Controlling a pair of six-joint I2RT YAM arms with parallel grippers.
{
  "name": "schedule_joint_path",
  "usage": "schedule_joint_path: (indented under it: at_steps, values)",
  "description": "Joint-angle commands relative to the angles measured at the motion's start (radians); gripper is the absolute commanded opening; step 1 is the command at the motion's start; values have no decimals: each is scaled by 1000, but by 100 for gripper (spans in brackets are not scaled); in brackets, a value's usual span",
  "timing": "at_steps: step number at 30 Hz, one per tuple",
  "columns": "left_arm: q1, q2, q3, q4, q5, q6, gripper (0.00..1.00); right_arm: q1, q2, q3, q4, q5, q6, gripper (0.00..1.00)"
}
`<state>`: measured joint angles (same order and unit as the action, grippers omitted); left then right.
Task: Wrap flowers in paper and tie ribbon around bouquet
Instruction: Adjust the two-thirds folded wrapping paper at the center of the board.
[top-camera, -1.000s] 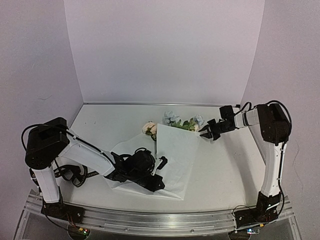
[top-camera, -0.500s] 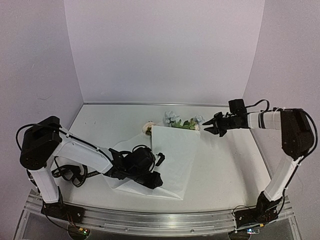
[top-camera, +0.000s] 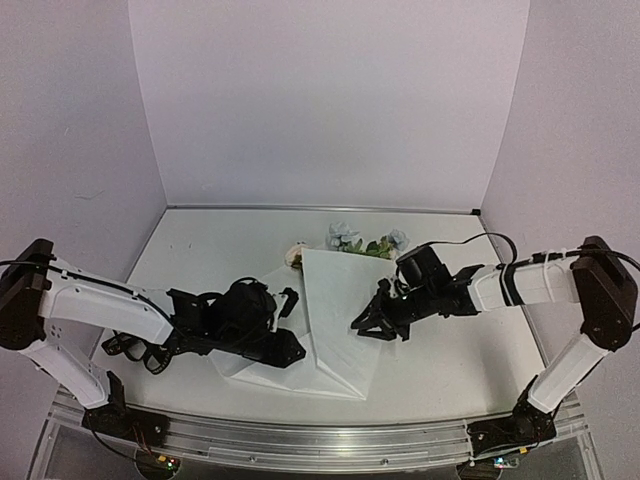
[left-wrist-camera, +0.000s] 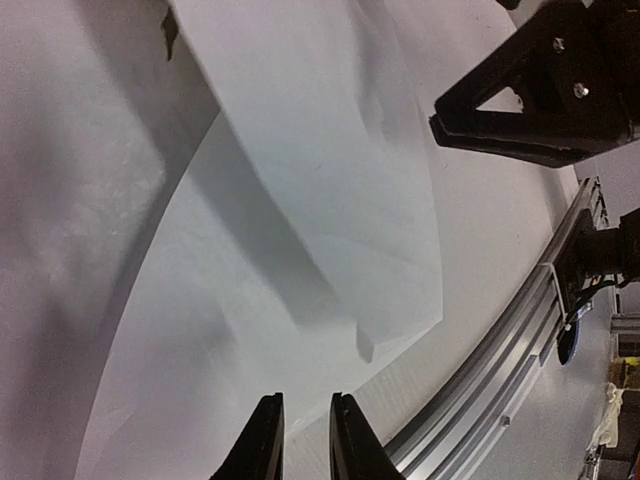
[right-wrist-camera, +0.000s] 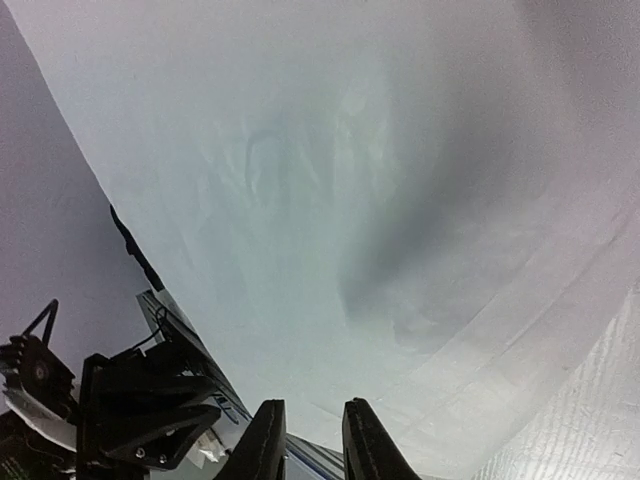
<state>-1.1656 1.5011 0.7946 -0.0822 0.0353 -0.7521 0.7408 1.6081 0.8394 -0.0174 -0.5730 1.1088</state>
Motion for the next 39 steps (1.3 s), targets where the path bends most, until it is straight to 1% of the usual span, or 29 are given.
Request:
schedule_joint_path:
  at_steps: [1, 6, 10, 13, 17, 22, 26, 31, 34, 39]
  values:
    - [3, -118, -101, -60, -25, -112, 17, 113, 38, 20, 38, 80, -18, 21]
    - [3, -206, -200, -69, -26, -207, 17, 219, 108, 44, 61, 113, -2, 20]
    - [3, -235, -220, -19, -47, -235, 17, 266, 179, 75, 97, 120, 23, 20]
    - [4, -187, -189, 14, -38, -217, 17, 286, 220, 92, 120, 125, 44, 20]
    - [3, -95, -175, 62, 11, -206, 13, 300, 248, 105, 123, 127, 53, 20]
    - [3, -32, -191, 121, 23, -219, 12, 302, 278, 96, 131, 124, 59, 19]
    - [3, -3, -219, 124, 21, -250, 11, 302, 296, 84, 144, 125, 66, 19]
    - [2, -18, -270, 72, -27, -308, 11, 301, 310, 75, 162, 124, 74, 19]
    - [4, -52, -299, 9, -87, -356, 10, 302, 313, 71, 169, 124, 75, 19]
    - [4, -126, -333, -139, -190, -460, 11, 302, 320, 67, 178, 124, 78, 19]
